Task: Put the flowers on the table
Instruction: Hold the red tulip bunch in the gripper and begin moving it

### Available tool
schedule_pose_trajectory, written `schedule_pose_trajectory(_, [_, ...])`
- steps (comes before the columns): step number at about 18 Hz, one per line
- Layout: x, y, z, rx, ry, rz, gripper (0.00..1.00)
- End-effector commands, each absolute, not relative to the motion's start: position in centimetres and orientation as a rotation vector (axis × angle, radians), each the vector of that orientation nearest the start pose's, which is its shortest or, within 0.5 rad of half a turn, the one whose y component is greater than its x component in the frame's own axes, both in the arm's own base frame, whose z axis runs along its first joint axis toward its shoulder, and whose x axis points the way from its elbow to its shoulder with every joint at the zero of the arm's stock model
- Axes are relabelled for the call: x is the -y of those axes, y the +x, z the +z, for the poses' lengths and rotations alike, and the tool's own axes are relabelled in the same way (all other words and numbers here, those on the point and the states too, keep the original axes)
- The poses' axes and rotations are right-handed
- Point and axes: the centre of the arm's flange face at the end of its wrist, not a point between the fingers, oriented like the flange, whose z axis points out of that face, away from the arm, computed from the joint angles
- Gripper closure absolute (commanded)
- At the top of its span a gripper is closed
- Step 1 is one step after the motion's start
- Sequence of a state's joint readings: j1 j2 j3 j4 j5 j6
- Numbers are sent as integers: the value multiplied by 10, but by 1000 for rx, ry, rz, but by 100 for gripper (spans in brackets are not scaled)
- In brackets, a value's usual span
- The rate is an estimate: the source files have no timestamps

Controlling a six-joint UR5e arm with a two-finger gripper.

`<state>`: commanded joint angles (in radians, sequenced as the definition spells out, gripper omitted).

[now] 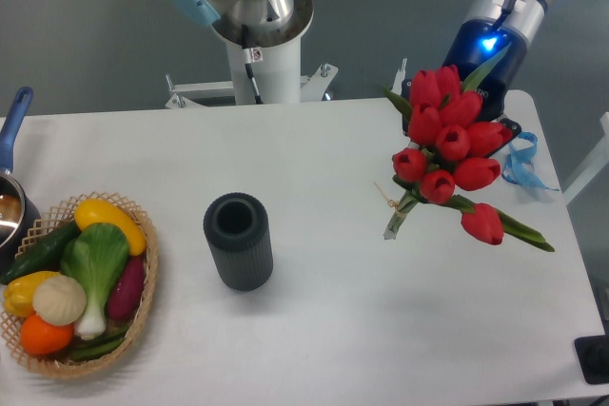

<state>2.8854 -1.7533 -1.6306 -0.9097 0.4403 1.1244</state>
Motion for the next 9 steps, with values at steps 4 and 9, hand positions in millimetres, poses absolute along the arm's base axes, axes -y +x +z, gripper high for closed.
schedule_pose_trajectory(4, [-357, -493, 487, -83, -2000, -2, 63])
schedule_pose_trajectory(9, [-352, -502, 493, -73, -2134, 114, 64])
